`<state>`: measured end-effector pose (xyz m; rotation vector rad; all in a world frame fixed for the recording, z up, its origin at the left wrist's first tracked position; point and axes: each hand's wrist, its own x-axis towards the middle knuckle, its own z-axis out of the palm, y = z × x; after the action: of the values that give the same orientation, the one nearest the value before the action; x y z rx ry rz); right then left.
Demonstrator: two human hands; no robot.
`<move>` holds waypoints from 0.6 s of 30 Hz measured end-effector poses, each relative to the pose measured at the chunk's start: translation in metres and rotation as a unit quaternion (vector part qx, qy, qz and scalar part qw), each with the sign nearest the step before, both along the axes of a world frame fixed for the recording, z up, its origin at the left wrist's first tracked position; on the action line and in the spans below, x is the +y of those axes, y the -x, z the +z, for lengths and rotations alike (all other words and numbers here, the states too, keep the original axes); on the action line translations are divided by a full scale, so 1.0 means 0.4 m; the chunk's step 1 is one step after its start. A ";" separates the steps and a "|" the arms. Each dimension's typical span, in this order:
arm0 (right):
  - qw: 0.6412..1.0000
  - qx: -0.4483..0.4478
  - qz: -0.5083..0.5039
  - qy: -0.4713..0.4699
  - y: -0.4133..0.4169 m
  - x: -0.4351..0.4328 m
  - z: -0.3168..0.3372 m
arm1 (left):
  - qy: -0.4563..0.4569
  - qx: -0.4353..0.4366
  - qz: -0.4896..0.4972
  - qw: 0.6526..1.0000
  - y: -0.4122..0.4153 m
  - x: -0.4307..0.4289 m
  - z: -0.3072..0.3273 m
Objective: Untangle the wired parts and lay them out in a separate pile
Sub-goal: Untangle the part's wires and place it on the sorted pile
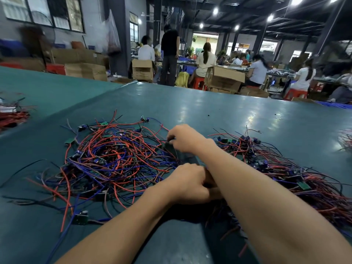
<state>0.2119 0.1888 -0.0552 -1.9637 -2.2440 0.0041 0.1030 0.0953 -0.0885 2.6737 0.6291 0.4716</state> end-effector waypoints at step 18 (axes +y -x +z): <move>0.655 0.750 0.066 -0.059 -0.093 -0.379 0.115 | 0.370 -0.316 0.003 0.874 -0.023 0.044 -0.015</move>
<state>0.2493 0.0374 -0.0091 -0.8496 -1.0781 1.0300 0.1122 0.1127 -0.0946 1.6560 0.4748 0.8488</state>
